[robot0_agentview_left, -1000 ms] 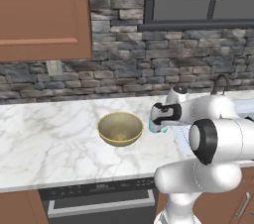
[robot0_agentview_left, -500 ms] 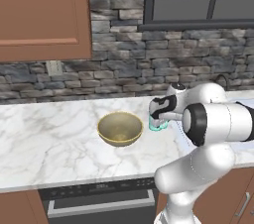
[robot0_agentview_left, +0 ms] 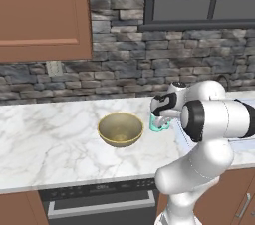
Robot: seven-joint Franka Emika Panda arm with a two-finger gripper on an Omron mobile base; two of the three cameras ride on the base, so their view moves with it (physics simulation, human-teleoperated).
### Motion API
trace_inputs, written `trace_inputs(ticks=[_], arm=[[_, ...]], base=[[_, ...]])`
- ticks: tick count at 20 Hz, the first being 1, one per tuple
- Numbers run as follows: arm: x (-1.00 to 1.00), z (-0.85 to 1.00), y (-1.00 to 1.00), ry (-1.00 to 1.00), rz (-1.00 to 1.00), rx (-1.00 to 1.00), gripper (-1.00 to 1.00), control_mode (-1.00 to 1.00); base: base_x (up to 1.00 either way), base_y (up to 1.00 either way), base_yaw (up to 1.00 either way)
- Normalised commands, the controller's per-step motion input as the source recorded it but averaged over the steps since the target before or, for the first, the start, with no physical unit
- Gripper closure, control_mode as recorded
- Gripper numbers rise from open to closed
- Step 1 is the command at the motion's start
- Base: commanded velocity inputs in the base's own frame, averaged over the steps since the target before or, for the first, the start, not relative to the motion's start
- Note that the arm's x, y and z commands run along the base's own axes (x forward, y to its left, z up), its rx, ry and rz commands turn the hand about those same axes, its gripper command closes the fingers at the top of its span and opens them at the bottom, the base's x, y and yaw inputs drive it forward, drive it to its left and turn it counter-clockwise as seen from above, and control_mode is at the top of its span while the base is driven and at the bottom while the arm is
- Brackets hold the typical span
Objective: Clear the mugs and bowl far away from the sink.
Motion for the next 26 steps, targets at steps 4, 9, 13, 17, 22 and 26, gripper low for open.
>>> trace_inputs(ticks=[4,9,13,17,22,26], arm=[[-0.39,-0.60,0.00,0.23,-0.07,0.00,1.00,-1.00],[-0.54,-0.69,0.01,0.20,-0.08,0.00,1.00,-1.00],[-0.41,0.36,0.00,-0.09,-0.07,0.00,1.00,-1.00],[-0.72,0.80,0.00,-0.24,-0.17,-0.03,1.00,-1.00],[-0.58,0.90,0.11,-0.24,-0.15,-0.08,1.00,-1.00],[-0.50,0.82,0.18,-0.04,-0.20,-0.13,1.00,-1.00]], base=[[0.00,0.00,0.00],[0.00,0.00,0.00],[0.00,0.00,0.00],[0.00,0.00,0.00],[0.00,0.00,0.00],[0.00,0.00,0.00]])
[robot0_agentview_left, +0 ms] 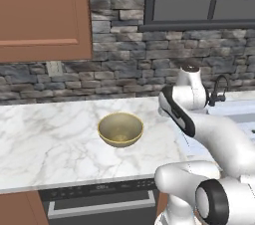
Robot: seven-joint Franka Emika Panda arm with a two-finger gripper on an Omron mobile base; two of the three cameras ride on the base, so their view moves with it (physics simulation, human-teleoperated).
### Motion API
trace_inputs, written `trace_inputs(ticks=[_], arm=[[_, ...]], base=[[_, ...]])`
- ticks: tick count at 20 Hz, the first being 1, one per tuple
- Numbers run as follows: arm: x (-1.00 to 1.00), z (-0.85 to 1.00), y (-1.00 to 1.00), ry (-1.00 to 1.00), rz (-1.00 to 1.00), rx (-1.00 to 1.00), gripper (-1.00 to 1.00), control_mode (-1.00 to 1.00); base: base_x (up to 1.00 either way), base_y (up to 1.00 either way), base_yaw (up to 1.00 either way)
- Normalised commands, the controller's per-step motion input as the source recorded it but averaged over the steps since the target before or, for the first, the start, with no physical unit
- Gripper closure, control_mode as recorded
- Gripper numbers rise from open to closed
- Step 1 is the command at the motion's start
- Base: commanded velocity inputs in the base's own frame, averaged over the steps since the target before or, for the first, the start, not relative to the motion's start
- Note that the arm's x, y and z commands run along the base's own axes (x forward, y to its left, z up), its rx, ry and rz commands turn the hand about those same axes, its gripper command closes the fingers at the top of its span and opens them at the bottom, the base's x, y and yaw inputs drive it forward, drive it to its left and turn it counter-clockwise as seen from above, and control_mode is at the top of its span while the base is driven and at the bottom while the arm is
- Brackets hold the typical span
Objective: Clear the mugs and bowl far away from the sink.
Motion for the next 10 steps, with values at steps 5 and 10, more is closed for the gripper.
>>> trace_inputs(ticks=[5,10], arm=[[-0.56,0.79,0.08,0.00,-0.15,-0.01,1.00,-1.00],[-0.82,0.74,-0.01,0.01,0.00,0.08,1.00,-1.00]], base=[[0.00,0.00,0.00],[0.00,0.00,0.00]])
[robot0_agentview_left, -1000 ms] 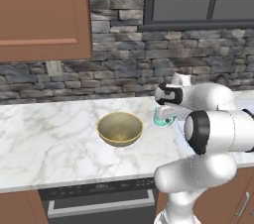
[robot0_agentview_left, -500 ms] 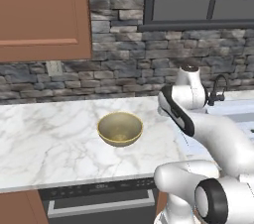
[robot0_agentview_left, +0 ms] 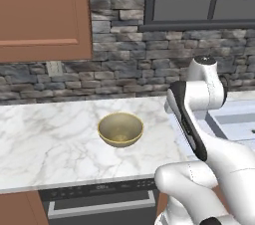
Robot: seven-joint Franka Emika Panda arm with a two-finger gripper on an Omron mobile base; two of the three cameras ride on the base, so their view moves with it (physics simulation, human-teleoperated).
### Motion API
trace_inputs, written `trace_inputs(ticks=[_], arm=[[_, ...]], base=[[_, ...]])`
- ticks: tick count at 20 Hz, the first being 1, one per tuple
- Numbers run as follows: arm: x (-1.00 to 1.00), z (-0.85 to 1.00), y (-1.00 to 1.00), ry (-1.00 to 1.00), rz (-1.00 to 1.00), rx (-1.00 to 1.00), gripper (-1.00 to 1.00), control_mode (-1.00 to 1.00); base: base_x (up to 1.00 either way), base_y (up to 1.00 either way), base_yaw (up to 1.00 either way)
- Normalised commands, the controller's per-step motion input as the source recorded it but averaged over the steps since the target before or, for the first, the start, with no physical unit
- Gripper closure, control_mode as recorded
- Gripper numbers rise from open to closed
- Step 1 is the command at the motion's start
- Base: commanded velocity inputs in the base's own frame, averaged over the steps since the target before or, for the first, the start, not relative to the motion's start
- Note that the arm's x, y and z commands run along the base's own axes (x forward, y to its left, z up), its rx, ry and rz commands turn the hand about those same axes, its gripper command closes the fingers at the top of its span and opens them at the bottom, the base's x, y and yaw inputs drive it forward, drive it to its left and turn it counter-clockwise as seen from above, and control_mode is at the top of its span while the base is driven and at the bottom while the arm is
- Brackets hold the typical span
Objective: Clear the mugs and bowl far away from the sink.
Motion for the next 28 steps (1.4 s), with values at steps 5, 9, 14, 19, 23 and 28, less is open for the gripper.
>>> trace_inputs(ticks=[5,9,14,19,23,28], arm=[[-0.82,0.58,0.00,0.04,-0.01,0.06,1.00,-1.00],[-0.48,0.52,0.00,0.27,-0.12,0.00,1.00,-1.00],[-0.32,0.42,0.00,0.29,-0.10,0.00,1.00,-1.00],[-0.15,0.03,0.00,0.01,0.00,0.00,1.00,1.00],[0.00,0.00,0.00,0.00,0.00,0.00,1.00,1.00],[0.00,0.00,0.00,0.00,0.00,0.00,1.00,1.00]], base=[[0.00,0.00,0.00],[0.00,0.00,0.00],[0.00,0.00,0.00],[-0.26,-0.07,-0.07],[-0.81,-0.41,-0.33],[-0.41,-0.14,-0.79]])
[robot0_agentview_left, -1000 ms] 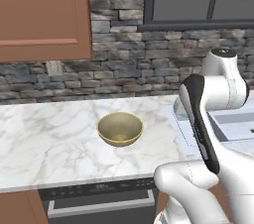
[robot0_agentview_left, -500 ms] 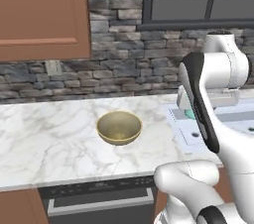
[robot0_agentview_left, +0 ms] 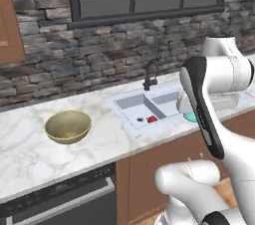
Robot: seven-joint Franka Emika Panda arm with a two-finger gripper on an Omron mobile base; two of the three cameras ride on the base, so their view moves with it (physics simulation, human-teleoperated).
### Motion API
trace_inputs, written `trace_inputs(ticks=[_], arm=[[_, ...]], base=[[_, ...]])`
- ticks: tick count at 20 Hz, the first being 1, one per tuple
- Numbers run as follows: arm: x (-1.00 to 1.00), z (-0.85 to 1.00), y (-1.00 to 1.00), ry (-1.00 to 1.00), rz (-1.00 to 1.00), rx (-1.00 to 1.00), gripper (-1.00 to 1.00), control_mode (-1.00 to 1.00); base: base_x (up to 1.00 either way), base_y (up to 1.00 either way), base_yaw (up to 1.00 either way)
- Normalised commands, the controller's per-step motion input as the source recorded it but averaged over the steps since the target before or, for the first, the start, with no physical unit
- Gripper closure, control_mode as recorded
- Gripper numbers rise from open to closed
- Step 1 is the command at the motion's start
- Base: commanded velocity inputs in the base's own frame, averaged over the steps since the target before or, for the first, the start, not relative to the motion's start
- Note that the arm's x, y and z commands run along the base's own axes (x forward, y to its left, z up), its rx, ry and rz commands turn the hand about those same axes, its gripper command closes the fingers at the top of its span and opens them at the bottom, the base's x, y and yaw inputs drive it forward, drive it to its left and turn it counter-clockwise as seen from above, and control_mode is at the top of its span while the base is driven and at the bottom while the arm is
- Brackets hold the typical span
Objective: Clear the mugs and bowl far away from the sink.
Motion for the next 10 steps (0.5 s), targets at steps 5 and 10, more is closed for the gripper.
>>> trace_inputs(ticks=[5,10], arm=[[0.00,0.00,0.00,0.00,0.00,0.00,1.00,1.00],[0.00,0.00,0.00,0.00,0.00,0.00,1.00,1.00]], base=[[0.00,0.00,-1.00],[0.00,0.00,-1.00]])
